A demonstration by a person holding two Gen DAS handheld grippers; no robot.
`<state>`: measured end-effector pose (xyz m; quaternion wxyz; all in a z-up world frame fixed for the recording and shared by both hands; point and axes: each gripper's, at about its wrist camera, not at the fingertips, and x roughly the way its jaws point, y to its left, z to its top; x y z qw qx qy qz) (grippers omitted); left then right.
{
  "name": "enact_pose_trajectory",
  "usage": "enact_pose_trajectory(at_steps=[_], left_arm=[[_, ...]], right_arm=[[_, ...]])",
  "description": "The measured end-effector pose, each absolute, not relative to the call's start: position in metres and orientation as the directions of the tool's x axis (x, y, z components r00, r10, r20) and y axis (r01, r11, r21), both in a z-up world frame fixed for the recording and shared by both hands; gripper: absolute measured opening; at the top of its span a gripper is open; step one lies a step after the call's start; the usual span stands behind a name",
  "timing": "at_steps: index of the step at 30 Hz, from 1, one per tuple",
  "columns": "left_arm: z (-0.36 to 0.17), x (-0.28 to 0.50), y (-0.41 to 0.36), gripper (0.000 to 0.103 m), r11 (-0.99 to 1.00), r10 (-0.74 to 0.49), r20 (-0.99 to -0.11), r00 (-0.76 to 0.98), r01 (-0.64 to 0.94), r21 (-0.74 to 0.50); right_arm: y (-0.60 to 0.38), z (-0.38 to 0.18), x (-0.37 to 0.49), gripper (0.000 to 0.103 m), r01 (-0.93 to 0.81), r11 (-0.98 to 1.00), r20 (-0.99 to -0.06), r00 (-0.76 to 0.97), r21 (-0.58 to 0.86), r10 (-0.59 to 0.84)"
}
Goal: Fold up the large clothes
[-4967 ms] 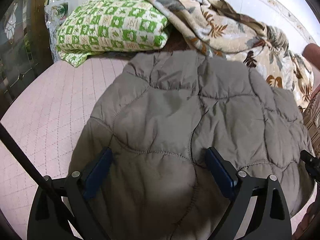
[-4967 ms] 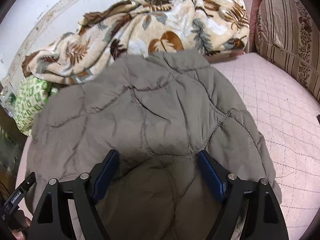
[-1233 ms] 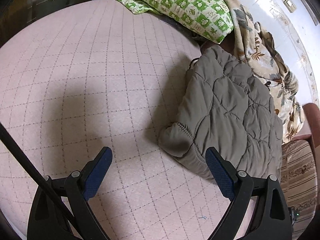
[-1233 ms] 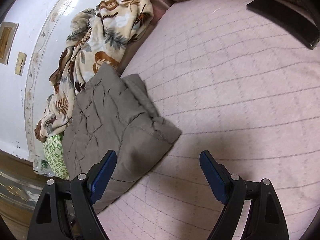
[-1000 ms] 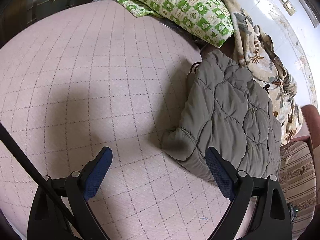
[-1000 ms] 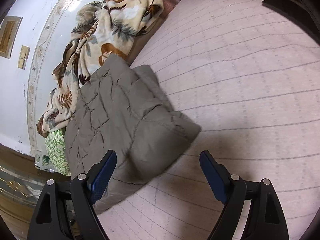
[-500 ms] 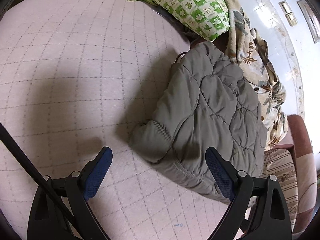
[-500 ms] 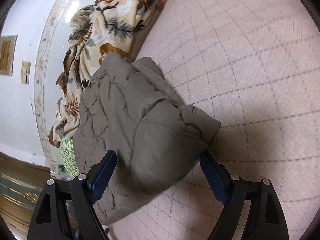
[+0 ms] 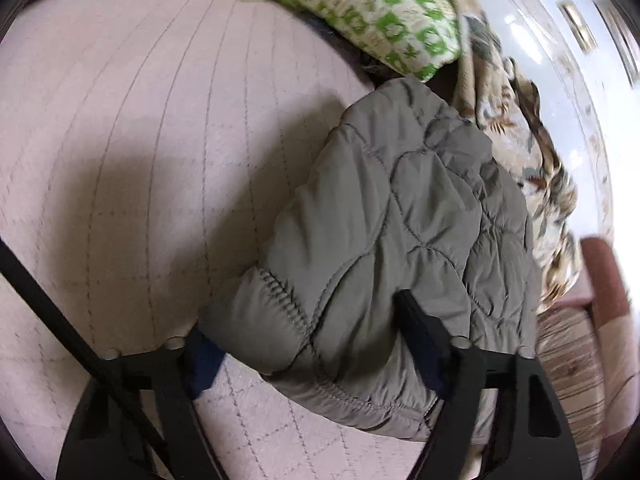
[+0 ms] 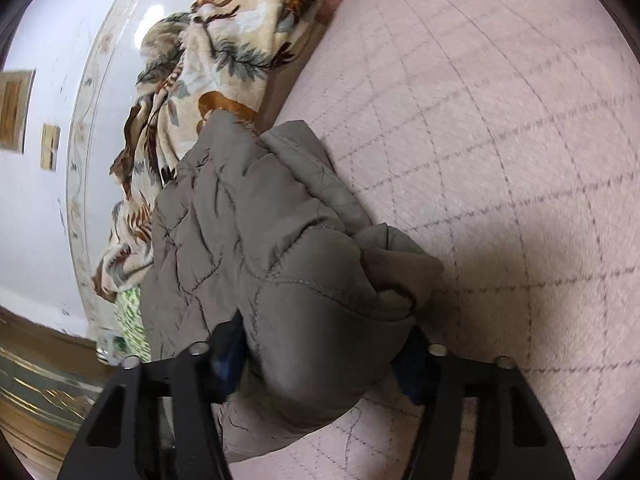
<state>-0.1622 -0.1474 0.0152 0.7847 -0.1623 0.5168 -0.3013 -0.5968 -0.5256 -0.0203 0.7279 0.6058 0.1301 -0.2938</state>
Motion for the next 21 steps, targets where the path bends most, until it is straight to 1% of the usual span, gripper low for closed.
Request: enact_pose_trajectory(at_steps=[1,2,4,6,7,8,9,11,14,16,18,21], left_arm=[[0.019,-0.165,-0.151,0.067,0.777,-0.625,-0.719,0.304,0.331,-0.535],[0.021,-0.166,-0.152,0.065,0.784,-0.614,-0.724,0.313,0.345,-0.516],[0.026,-0.171,-0.157,0.063,0.806,-0.579,-0.737,0.348,0.384,-0.451],[0.031,-0.177,-0.164,0.063,0.829,-0.533,-0.750,0.391,0.420,-0.370],[0.035,-0.182,-0.170,0.063,0.841,-0.502,-0.753,0.426,0.445,-0.309],[0.037,-0.186,-0.173,0.063,0.847,-0.483,-0.752,0.450,0.459,-0.269],[0.040,-0.190,-0.178,0.063,0.852,-0.461,-0.749,0.476,0.475,-0.222],[0.041,-0.194,-0.182,0.063,0.856,-0.435,-0.746,0.504,0.489,-0.169],[0.041,-0.192,-0.183,0.063,0.856,-0.428,-0.749,0.506,0.492,-0.157],[0.042,-0.193,-0.186,0.063,0.857,-0.413,-0.747,0.521,0.501,-0.124],[0.043,-0.197,-0.191,0.063,0.857,-0.396,-0.744,0.538,0.507,-0.089],[0.044,-0.200,-0.193,0.063,0.855,-0.383,-0.740,0.552,0.515,-0.059]], right_arm=[[-0.525,-0.016,-0.594,0.056,0.608,0.119,-0.563,0.780,0.785,-0.274],[-0.523,-0.007,-0.587,0.054,0.657,0.175,-0.600,0.747,0.734,-0.288],[-0.516,0.005,-0.578,0.053,0.715,0.255,-0.642,0.697,0.651,-0.319],[-0.506,0.021,-0.562,0.051,0.786,0.351,-0.691,0.616,0.509,-0.378],[-0.502,0.024,-0.557,0.050,0.805,0.382,-0.703,0.587,0.455,-0.401],[-0.494,0.031,-0.548,0.050,0.829,0.424,-0.716,0.541,0.365,-0.441],[-0.486,0.036,-0.538,0.050,0.845,0.463,-0.723,0.494,0.267,-0.484],[-0.475,0.040,-0.527,0.049,0.852,0.501,-0.721,0.443,0.152,-0.534],[-0.475,0.039,-0.526,0.049,0.852,0.514,-0.721,0.419,0.102,-0.551],[-0.473,0.041,-0.523,0.049,0.849,0.526,-0.718,0.400,0.057,-0.569],[-0.463,0.043,-0.515,0.049,0.840,0.542,-0.704,0.363,-0.036,-0.610],[-0.459,0.045,-0.509,0.049,0.834,0.545,-0.695,0.346,-0.080,-0.631]])
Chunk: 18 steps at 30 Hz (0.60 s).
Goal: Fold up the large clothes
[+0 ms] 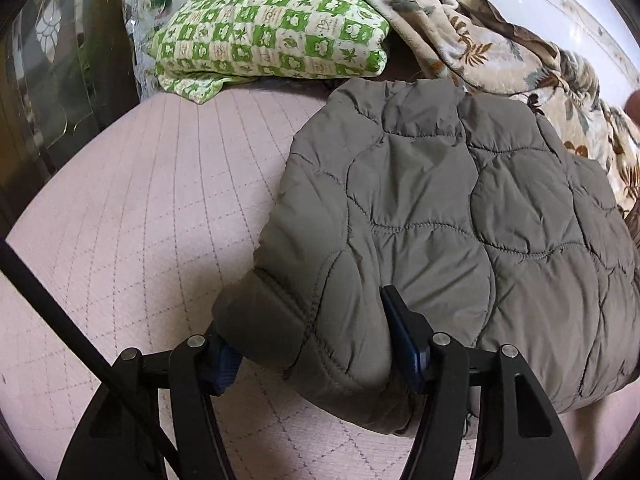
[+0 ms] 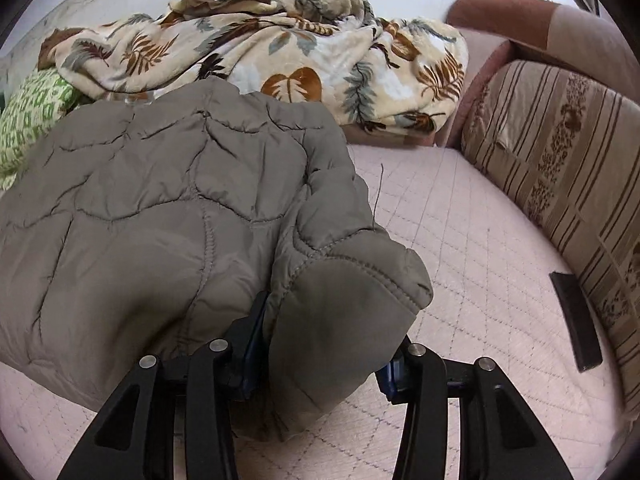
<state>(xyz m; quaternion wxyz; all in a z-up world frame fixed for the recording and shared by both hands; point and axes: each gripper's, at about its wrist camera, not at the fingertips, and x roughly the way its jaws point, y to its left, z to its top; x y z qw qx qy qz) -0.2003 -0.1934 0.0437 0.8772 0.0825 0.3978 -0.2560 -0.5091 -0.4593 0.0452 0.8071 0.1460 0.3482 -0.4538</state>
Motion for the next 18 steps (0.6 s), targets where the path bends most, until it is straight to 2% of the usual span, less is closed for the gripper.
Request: enact_pose_trajectory(at_steps=[18], left_arm=[[0.047,-0.219,-0.205,0.063,0.836,-0.312,-0.687,0.656,0.533,0.130]], right_arm=[[-0.445,0.047,-0.500,0.049,0.799,0.554,-0.654,0.291,-0.236,-0.698]])
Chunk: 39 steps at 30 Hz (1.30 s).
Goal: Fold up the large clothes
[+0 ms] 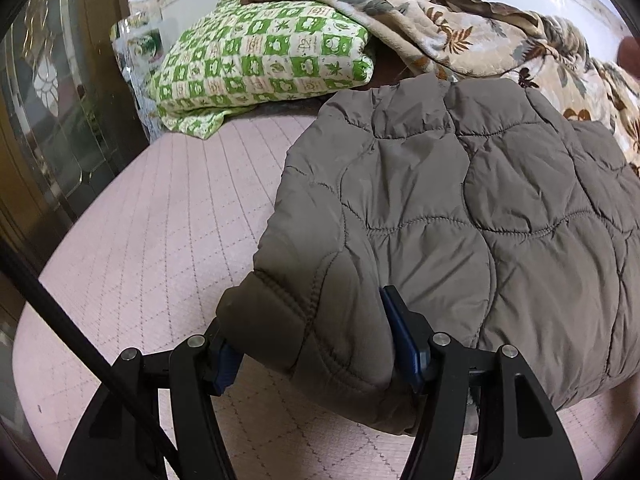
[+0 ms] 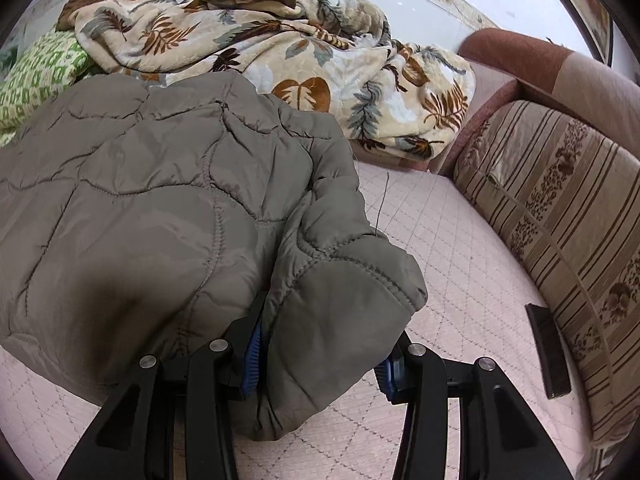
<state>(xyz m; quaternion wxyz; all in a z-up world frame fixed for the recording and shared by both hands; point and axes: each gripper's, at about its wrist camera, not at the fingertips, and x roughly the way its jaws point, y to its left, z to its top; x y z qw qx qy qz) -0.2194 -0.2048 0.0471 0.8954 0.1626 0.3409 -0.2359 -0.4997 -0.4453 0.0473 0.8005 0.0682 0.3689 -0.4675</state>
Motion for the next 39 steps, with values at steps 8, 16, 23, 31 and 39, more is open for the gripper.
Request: enact_pose_trajectory(at_steps=[8,16,23,31,39], left_arm=[[0.048,-0.225,-0.209,0.063,0.823,-0.286,-0.661,0.694,0.531,0.201],[0.048,-0.228,-0.210,0.063,0.818,-0.279,-0.652,0.705,0.530,0.223],[0.049,-0.230,-0.210,0.063,0.815,-0.275,-0.645,0.712,0.529,0.236],[0.055,-0.236,-0.210,0.063,0.811,-0.259,-0.611,0.748,0.512,0.282],[0.062,-0.239,-0.208,0.063,0.809,-0.256,-0.600,0.758,0.508,0.296]], right_arm=[[-0.445,0.047,-0.499,0.049,0.791,0.556,-0.649,0.285,-0.256,-0.705],[-0.440,0.046,-0.496,0.049,0.777,0.556,-0.634,0.274,-0.297,-0.723],[-0.434,0.047,-0.494,0.049,0.760,0.547,-0.609,0.259,-0.350,-0.750],[-0.425,0.053,-0.493,0.049,0.751,0.528,-0.564,0.254,-0.398,-0.786],[-0.416,0.059,-0.495,0.049,0.739,0.520,-0.540,0.252,-0.429,-0.803]])
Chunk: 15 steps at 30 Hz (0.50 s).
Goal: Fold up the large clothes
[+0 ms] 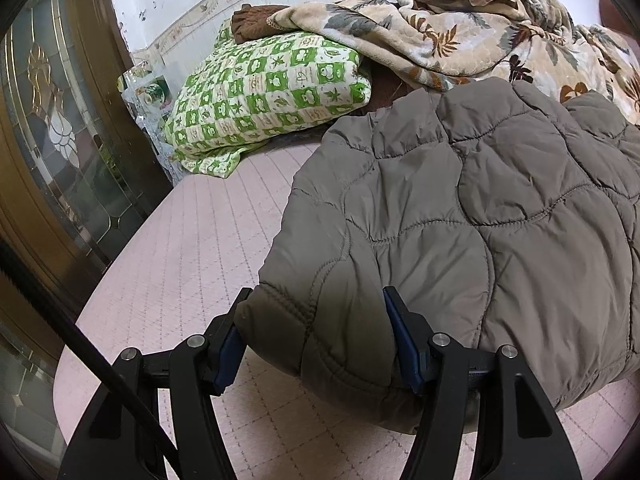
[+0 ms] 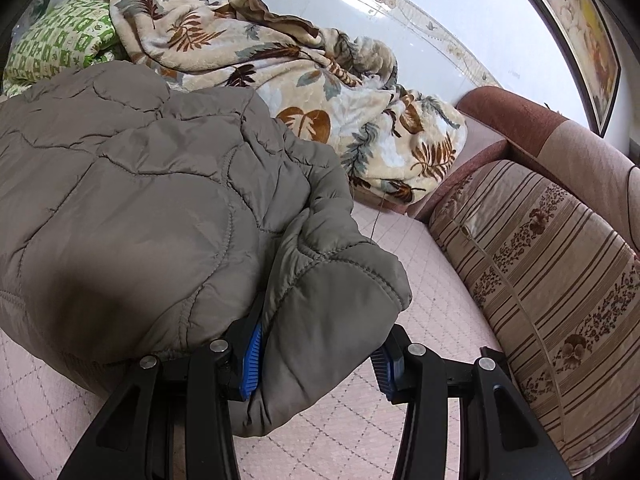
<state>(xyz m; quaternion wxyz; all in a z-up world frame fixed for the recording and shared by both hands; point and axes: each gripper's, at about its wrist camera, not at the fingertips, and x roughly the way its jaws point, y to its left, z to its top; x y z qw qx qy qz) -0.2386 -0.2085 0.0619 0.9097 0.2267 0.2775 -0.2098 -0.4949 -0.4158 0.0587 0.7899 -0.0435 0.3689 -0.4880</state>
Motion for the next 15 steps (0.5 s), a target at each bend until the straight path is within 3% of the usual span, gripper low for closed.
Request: enact_pose_trajectory(at_steps=[7,11,13,15], left_arm=[[0.076,-0.252,-0.200,0.063,0.802,-0.261,-0.572,0.777,0.504,0.319],[0.100,-0.287,-0.190,0.059,0.781,-0.283,-0.399,0.872,0.451,0.432],[0.102,-0.294,-0.184,0.059,0.770,-0.299,-0.419,0.857,0.476,0.425],[0.098,-0.290,-0.174,0.059,0.769,-0.313,-0.503,0.806,0.525,0.364]], right_arm=[[-0.407,0.070,-0.504,0.048,0.736,0.517,-0.522,0.261,-0.437,-0.812],[-0.392,0.078,-0.508,0.048,0.718,0.531,-0.509,0.282,-0.450,-0.813],[-0.381,0.082,-0.510,0.048,0.707,0.540,-0.506,0.293,-0.456,-0.811],[-0.379,0.083,-0.519,0.048,0.712,0.564,-0.543,0.302,-0.418,-0.783]])
